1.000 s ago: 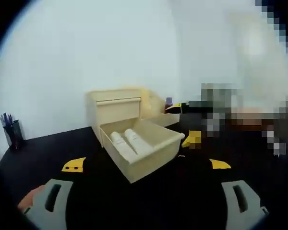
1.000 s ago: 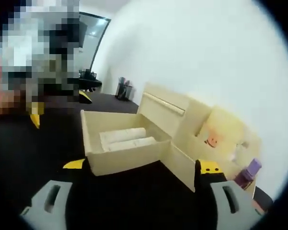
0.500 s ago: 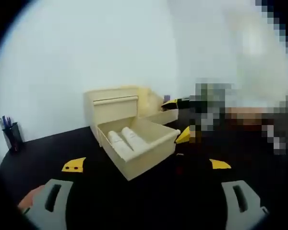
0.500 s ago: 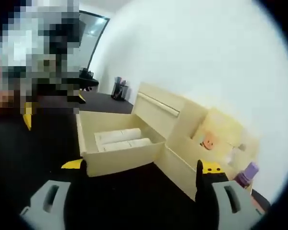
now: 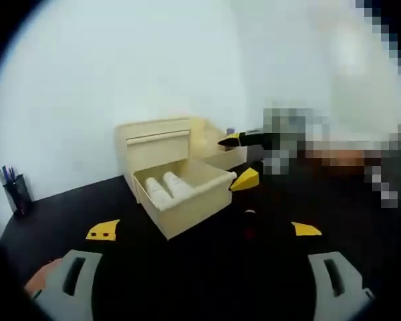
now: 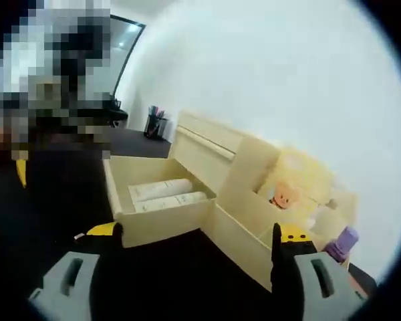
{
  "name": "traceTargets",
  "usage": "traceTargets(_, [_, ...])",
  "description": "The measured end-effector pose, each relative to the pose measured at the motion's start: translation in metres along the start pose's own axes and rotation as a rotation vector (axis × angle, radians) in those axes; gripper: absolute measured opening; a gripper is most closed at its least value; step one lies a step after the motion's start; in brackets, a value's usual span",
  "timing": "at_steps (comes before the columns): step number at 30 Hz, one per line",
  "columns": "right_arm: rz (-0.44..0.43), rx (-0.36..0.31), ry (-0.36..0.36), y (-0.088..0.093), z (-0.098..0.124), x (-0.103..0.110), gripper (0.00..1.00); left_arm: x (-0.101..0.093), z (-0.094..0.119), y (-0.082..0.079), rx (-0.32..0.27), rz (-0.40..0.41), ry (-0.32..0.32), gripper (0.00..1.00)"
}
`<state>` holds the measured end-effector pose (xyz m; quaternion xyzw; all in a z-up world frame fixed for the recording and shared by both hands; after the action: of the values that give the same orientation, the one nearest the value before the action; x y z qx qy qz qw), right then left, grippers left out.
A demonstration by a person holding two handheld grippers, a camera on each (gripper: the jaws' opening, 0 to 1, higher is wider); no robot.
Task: Open the drawer, pick up the cosmetic bottles from the table one by one, place them into the drawer, release the gripper, close the drawer, and move the gripper away
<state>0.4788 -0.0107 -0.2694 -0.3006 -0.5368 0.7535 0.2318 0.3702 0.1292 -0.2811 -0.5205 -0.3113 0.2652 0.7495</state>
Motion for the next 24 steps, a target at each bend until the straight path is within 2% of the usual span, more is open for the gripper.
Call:
traceTargets(8, [-0.025, -0.001, 0.058, 0.003, -0.007, -0.016, 0.83, 0.002, -0.001, 0.005, 0.023, -0.015, -0.013, 0.95])
traceTargets(13, [-0.043, -0.005, 0.068, 0.003, -0.011, -0.019, 0.84, 0.003, -0.001, 0.006, 0.03, -0.023, -0.019, 0.95])
traceTargets(24, [-0.004, -0.011, 0.103, -0.001, -0.02, -0.026, 0.82, 0.007, -0.001, 0.007, 0.044, -0.037, -0.027, 0.95])
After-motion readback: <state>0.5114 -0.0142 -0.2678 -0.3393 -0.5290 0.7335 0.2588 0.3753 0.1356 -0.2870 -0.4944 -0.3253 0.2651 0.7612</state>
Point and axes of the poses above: the point that each gripper's makers call its tool centre point, and the gripper's own axes: z roughly backward along the fingers, x roughly to its left, y roughly out of its underside, the point moved 1 cm from there along z, roughly backward along the fingers, and after that the axes turned 8 degrees about -z, right-handed, at the moved point
